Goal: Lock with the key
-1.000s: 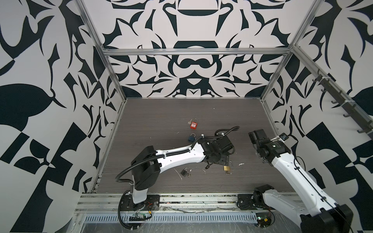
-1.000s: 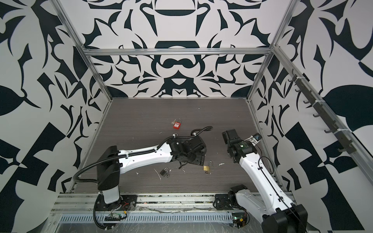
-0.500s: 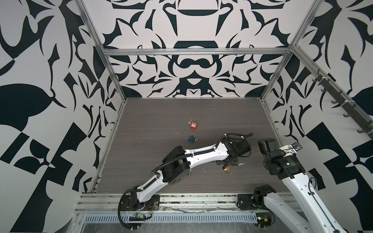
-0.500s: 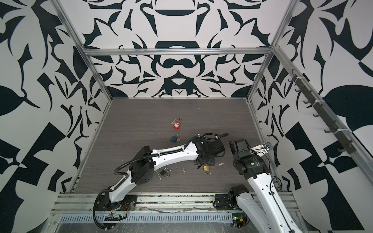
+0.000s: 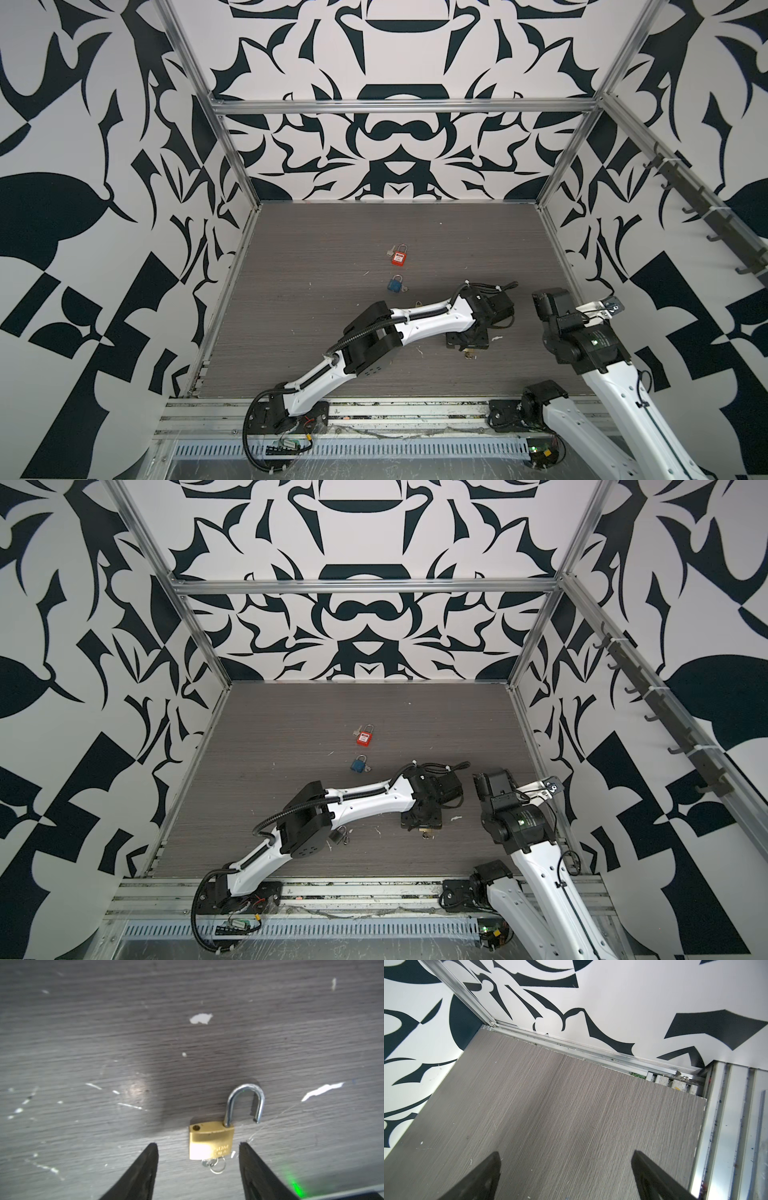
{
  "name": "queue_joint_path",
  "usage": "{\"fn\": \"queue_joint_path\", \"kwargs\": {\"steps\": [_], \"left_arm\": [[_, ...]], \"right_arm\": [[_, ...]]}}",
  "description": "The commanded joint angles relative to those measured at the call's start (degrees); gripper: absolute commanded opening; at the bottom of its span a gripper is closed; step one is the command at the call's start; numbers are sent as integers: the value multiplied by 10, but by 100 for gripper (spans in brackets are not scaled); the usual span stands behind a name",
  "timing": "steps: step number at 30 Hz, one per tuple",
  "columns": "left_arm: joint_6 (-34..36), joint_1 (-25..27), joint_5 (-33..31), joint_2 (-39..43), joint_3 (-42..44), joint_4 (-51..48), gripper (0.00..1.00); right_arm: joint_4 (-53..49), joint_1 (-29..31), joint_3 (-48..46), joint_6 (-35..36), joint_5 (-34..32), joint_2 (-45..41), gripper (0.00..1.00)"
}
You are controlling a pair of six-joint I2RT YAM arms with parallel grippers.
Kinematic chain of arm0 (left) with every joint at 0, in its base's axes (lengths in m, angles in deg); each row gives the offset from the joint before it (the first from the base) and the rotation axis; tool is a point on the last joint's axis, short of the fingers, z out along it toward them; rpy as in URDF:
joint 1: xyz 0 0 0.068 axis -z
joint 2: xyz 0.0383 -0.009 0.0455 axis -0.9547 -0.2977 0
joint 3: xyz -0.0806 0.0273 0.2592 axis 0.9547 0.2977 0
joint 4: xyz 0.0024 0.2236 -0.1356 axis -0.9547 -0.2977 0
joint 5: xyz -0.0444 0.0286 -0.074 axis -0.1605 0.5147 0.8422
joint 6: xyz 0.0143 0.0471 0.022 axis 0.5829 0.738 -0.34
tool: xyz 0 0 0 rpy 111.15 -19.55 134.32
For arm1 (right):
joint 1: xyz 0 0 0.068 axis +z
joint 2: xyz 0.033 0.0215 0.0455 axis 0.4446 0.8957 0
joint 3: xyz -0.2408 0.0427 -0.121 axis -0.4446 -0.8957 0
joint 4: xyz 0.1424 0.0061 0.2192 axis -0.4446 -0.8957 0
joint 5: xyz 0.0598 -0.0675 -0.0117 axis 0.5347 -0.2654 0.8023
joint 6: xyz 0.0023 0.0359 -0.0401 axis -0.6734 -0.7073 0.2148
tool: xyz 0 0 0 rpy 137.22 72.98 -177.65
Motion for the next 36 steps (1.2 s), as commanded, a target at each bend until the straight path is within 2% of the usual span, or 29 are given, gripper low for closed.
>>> {"fn": "queue_joint_path", "kwargs": {"steps": [1, 9, 14, 19, 22, 27, 36], "left_arm": [[-16, -3, 28, -24, -9, -29, 65], [-27, -15, 40, -47, -21, -55, 58], [-22, -24, 2, -57, -40, -101, 54], [13, -27, -52, -68, -81, -161, 52], [23, -29, -67, -49, -48, -170, 52], [4, -29, -74, 13, 58, -119, 52], [-19, -21, -74, 44, 96, -112, 53]], "right_arm": [[4, -2, -4, -4, 1, -8, 99], [5, -2, -4, -7, 5, -20, 99], [6, -2, -4, -8, 7, -30, 99], [7, -2, 3, -9, 5, -38, 99], [7, -2, 8, -8, 3, -38, 98], [19, -2, 4, -6, 11, -37, 98], [45, -2, -8, -2, 28, -32, 98]]}}
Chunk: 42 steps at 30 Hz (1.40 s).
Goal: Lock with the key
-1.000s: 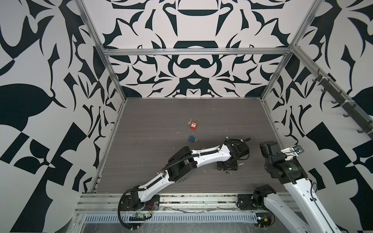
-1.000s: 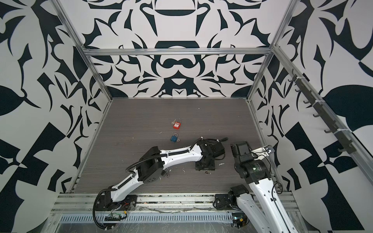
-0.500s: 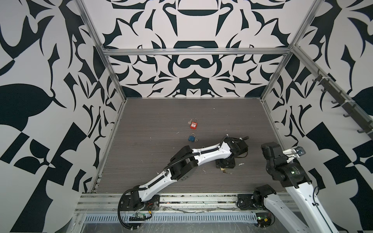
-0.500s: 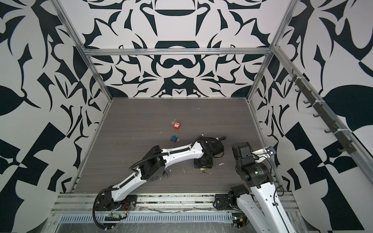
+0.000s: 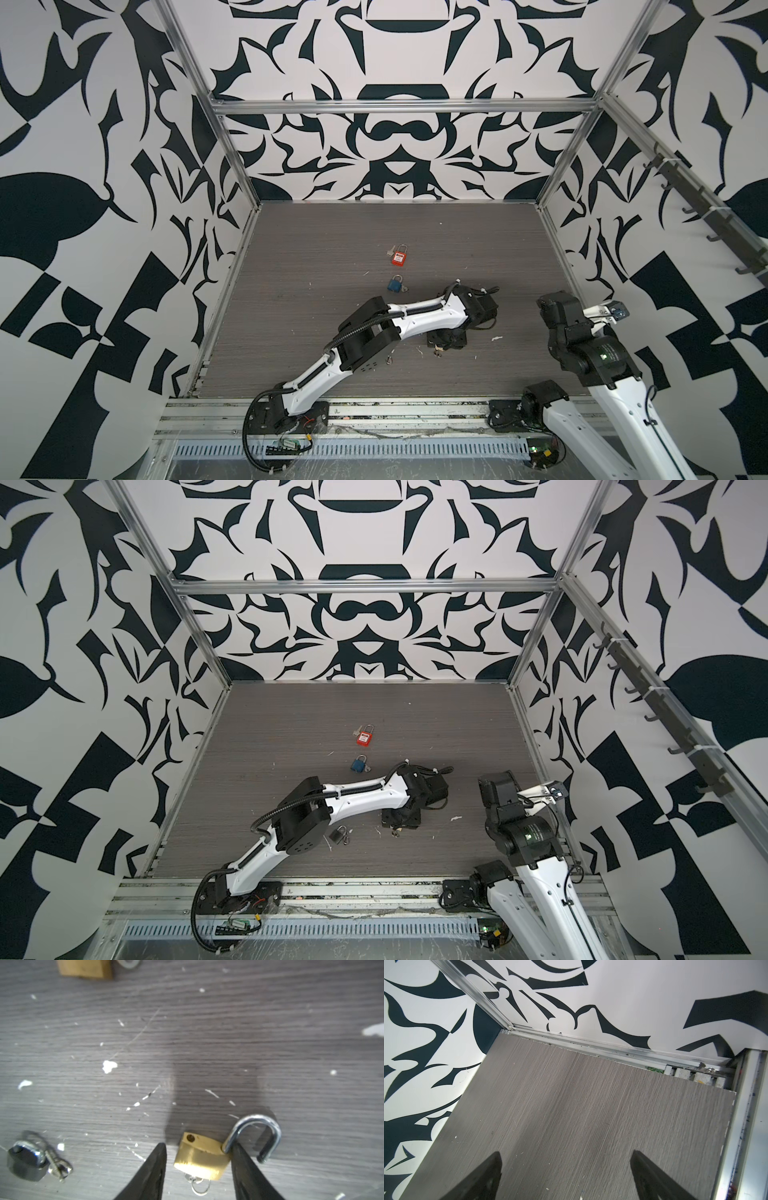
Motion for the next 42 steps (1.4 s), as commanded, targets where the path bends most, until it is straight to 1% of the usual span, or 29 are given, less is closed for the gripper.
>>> {"fn": "queue_joint_path", "kwargs": {"steps": [1, 7, 12, 20, 21, 25, 26, 30, 38, 40, 42], "left_arm": [[-14, 1, -4, 9, 18, -23, 53], [8, -4, 11, 3, 26, 9, 51], [13, -13, 23, 15, 55, 38, 41], [23, -16, 35, 38, 93, 55, 39], [24, -16, 37, 44, 101, 56, 40], [21, -15, 36, 69, 134, 62, 55], [21, -14, 36, 76, 141, 65, 57], [24, -10, 37, 82, 150, 69, 58], [27, -8, 47, 71, 146, 76, 52], [25, -7, 48, 74, 149, 76, 49], [23, -5, 50, 77, 155, 77, 44]], "right_arm": [[14, -2, -3, 0, 3, 5, 98], [12, -2, -7, 0, 8, 2, 98], [11, -2, -14, -1, 4, -9, 98], [12, -2, -7, 1, -2, 3, 99], [14, -2, -6, 2, -1, 5, 99], [23, -2, -6, 9, -1, 10, 99], [25, -2, -7, 10, -1, 10, 99], [30, -2, -11, 12, -4, 8, 99], [25, -2, -10, 14, -4, 2, 99], [25, -2, -10, 14, -5, 2, 99], [24, -2, -9, 14, -5, 2, 99]]}}
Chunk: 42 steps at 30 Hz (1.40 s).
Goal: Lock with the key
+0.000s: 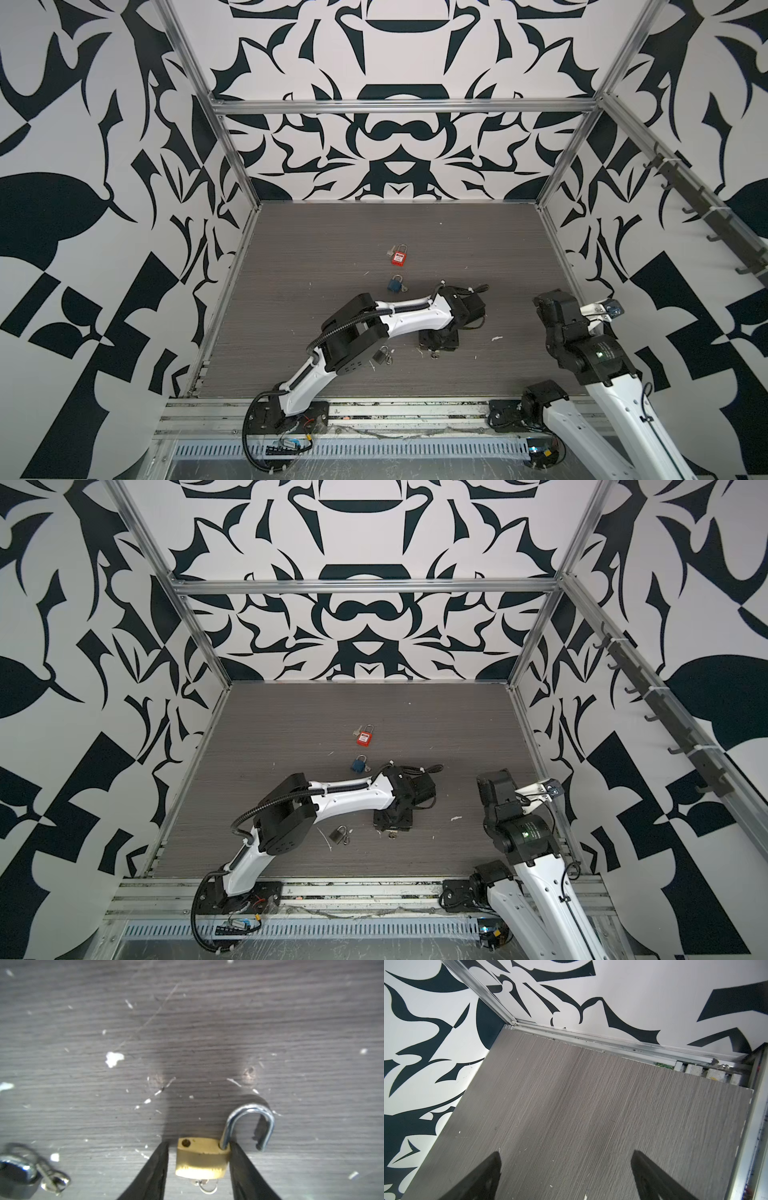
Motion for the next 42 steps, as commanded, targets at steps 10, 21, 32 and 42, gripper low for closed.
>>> {"fn": "queue_joint_path", "kwargs": {"steps": [10, 21, 32, 42], "left_arm": [[6, 7, -3, 22, 44, -3, 23], [282, -42, 26, 178, 183, 270, 2], [593, -207, 277, 346, 332, 451, 0], [819, -213, 341, 436, 438, 548, 0]], "right_arm": [[24, -2, 12, 28, -9, 8, 99], [187, -2, 72, 201, 123, 66, 100], [295, -22, 137, 374, 476, 187, 100], [388, -23, 40, 446, 826, 166, 100]]}}
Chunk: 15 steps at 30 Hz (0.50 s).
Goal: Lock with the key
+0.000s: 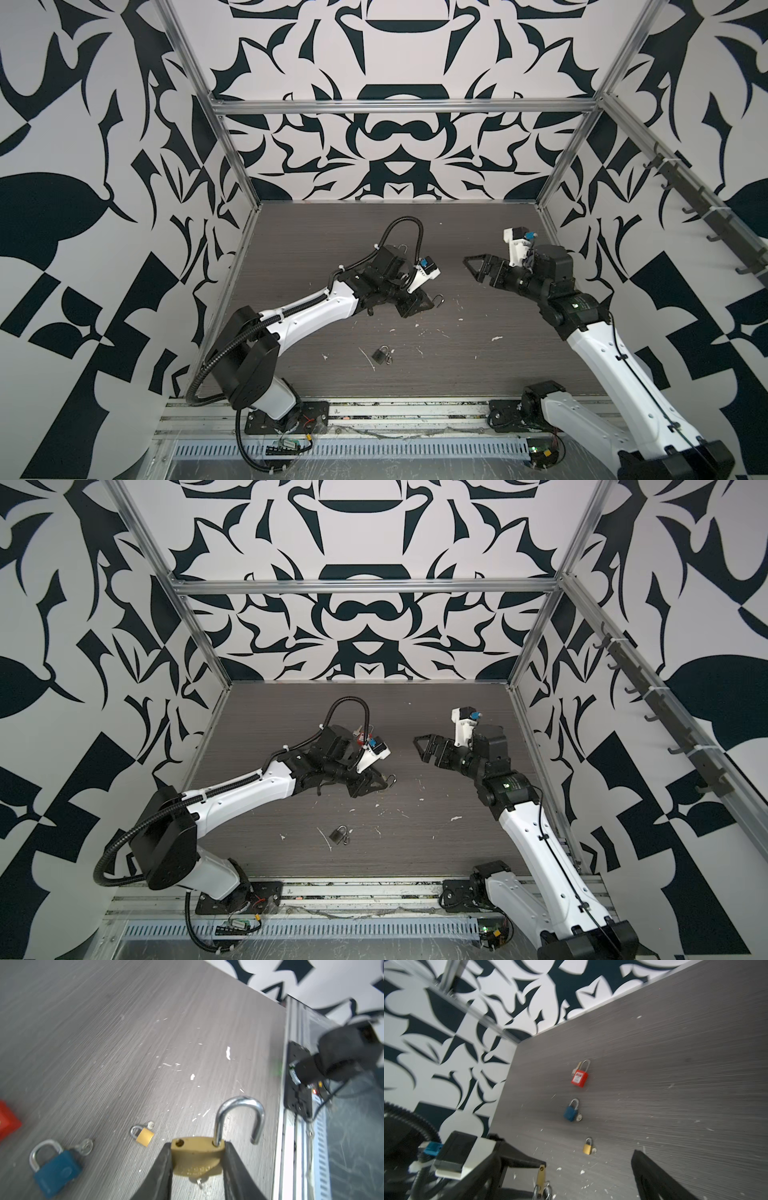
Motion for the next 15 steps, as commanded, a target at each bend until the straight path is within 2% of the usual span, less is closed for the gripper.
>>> {"fn": "queue_joint_path", "kwargs": {"steps": [1, 3, 6, 10, 15], "left_arm": [[99, -1, 45, 34, 53, 93, 0], [127, -1, 60, 47, 94, 150, 0], [129, -1, 56, 54, 135, 227, 0], [131, -1, 46, 39, 130, 238, 0], [128, -2, 50, 23, 133, 254, 0]], "right_arm": [[42, -1, -22, 37, 142, -9, 100], [40, 0, -34, 47, 159, -15, 100], [29, 2, -40, 63, 178, -20, 98], [-15, 23, -36, 93, 191, -19, 95], [-64, 63, -44, 104, 148, -36, 92]]}}
